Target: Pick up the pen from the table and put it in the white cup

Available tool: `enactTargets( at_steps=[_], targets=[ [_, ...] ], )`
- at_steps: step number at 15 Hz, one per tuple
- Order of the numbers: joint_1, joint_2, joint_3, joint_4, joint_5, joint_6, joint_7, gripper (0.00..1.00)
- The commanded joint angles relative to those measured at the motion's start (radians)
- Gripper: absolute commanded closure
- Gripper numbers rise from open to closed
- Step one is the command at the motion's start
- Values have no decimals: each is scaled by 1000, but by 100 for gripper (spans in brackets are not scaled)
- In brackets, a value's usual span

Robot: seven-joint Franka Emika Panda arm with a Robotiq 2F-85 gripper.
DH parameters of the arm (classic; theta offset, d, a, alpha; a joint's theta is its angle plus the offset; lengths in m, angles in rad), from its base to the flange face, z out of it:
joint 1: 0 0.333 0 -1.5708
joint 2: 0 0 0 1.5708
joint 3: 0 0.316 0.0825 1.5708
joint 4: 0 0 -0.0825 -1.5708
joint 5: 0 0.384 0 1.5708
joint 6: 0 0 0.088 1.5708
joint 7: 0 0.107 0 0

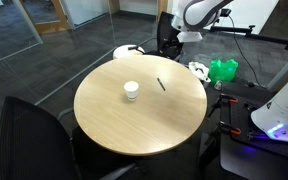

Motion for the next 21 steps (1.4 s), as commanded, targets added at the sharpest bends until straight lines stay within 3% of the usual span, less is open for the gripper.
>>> enactTargets(
  at_steps=[1,8,21],
  targets=[
    [-1,21,3,4,-2,7,19,0],
    [-4,57,6,29,18,5,19,0],
    [26,237,-51,26,-4,181,159,0]
  ],
)
